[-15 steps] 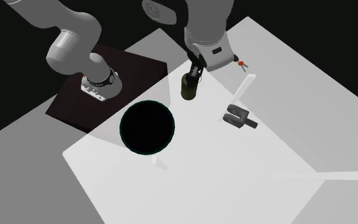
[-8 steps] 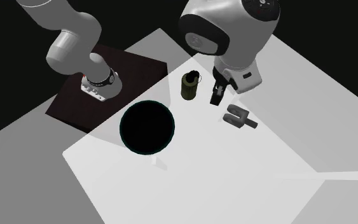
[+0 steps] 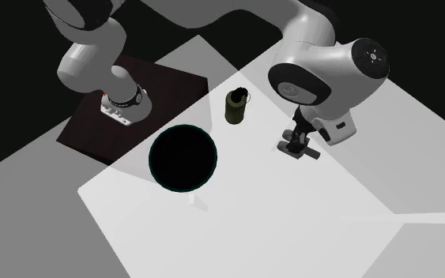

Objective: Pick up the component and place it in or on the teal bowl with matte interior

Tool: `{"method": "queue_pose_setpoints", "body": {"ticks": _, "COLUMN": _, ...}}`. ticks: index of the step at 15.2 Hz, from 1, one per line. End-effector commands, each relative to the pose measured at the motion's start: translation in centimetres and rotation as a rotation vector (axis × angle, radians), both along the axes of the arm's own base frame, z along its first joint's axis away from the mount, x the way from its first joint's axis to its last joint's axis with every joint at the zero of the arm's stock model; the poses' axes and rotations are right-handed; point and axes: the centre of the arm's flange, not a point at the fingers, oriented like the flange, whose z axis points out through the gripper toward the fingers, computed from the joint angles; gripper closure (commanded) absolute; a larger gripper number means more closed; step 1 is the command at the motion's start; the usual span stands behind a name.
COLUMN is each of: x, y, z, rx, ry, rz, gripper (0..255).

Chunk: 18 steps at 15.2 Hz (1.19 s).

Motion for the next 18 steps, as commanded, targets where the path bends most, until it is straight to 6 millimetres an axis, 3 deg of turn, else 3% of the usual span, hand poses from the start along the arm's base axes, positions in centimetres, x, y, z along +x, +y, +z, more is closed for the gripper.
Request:
{"method": "queue_pose_setpoints", "body": {"ticks": 1, "x": 2.2, "y": 0.1, "z": -1.6, "rx": -0.008, "ry": 0.008, "rz": 0.004, "gripper": 0}}
{"method": "queue_pose_setpoints", "body": {"ticks": 4, "x": 5.2, "y": -0.1, "z": -3.6, "rx": -0.017, "ry": 0.017, "rz": 0.009, "gripper": 0}}
{"method": "queue_pose_setpoints", "body": {"ticks": 12, "x": 4.9, "y": -0.1, "z": -7.6, "rx": -0.017, "ry": 0.017, "rz": 0.009, "gripper": 0}}
{"method": "queue_pose_setpoints", "body": {"ticks": 18, "x": 4.9, "y": -0.1, "z": -7.6, "rx": -0.017, "ry": 0.017, "rz": 0.009, "gripper": 0}}
